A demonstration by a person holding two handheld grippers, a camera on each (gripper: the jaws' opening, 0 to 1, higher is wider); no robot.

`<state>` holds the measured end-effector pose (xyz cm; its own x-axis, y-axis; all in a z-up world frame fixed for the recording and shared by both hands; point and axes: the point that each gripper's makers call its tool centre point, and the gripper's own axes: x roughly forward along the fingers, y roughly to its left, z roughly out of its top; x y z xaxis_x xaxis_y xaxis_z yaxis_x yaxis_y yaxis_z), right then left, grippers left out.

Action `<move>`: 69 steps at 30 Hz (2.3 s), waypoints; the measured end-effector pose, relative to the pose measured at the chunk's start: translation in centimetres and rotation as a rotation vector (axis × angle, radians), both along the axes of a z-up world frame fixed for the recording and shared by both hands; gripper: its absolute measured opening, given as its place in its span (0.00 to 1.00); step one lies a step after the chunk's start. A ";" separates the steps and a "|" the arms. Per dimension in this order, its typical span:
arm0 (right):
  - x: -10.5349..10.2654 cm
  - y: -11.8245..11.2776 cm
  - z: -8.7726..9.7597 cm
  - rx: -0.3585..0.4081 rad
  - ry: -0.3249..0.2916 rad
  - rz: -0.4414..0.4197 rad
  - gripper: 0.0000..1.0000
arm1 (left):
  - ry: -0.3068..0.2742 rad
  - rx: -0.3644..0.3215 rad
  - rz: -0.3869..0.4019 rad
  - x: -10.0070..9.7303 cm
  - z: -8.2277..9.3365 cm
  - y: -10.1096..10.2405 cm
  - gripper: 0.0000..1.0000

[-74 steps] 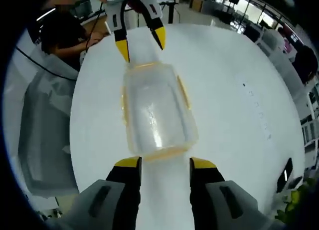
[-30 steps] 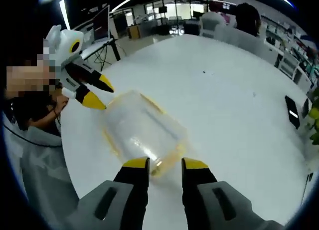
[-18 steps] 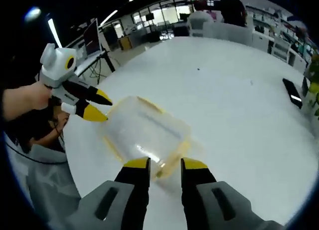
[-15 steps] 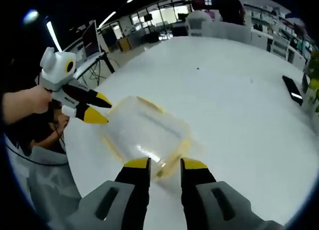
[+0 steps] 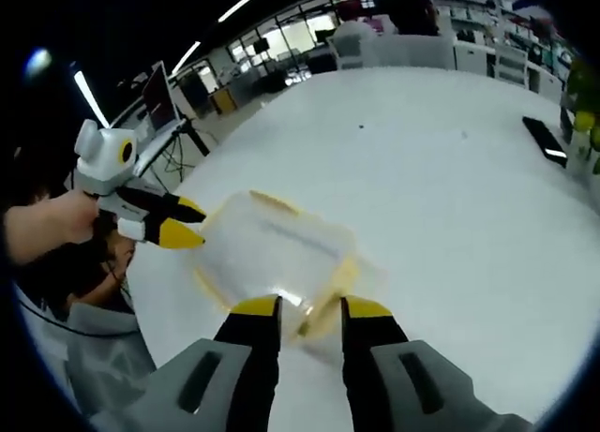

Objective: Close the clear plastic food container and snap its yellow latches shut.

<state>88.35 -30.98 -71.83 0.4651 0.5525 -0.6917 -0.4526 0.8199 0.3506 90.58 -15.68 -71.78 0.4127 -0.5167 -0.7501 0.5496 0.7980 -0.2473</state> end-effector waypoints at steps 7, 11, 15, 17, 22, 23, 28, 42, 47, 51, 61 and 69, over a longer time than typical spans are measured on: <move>-0.2 0.0 0.0 0.035 0.015 -0.021 0.22 | 0.042 -0.057 0.066 -0.2 -0.3 0.0 0.23; -0.2 0.1 0.1 0.043 0.015 -0.023 0.22 | 0.074 -0.079 0.102 -0.4 -0.4 -0.2 0.23; -0.3 0.1 0.1 0.050 0.022 -0.031 0.22 | 0.087 -0.084 0.115 -0.5 -0.4 -0.2 0.23; -0.3 0.1 0.1 0.050 0.027 -0.033 0.21 | 0.091 -0.086 0.115 -0.5 -0.4 -0.3 0.22; -0.3 0.1 0.0 0.068 0.052 -0.061 0.21 | 0.094 -0.087 0.115 -0.6 -0.3 -0.3 0.22; -0.3 0.1 0.0 0.069 0.051 -0.064 0.21 | 0.095 -0.088 0.119 -0.6 -0.3 -0.3 0.22; -0.4 0.2 0.0 0.090 0.062 -0.090 0.20 | 0.115 -0.104 0.141 -0.6 -0.5 -0.4 0.20; -0.2 0.7 0.2 0.141 0.118 -0.138 0.17 | 0.112 -0.141 0.158 -0.6 -0.2 0.9 0.17; -0.4 0.8 0.4 0.159 0.118 -0.153 0.19 | 0.118 -0.146 0.160 -0.6 -0.2 0.9 0.18; -0.8 0.9 0.4 0.150 0.100 -0.133 0.21 | 0.149 -0.161 0.160 -0.6 -0.3 0.9 0.20; -1.1 0.9 0.4 0.077 0.051 -0.076 0.22 | 0.125 -0.109 0.066 -1.0 -0.2 0.2 0.22; -0.9 0.4 0.6 0.061 0.027 -0.060 0.18 | 0.080 -0.040 -0.027 -0.9 0.3 -0.2 0.22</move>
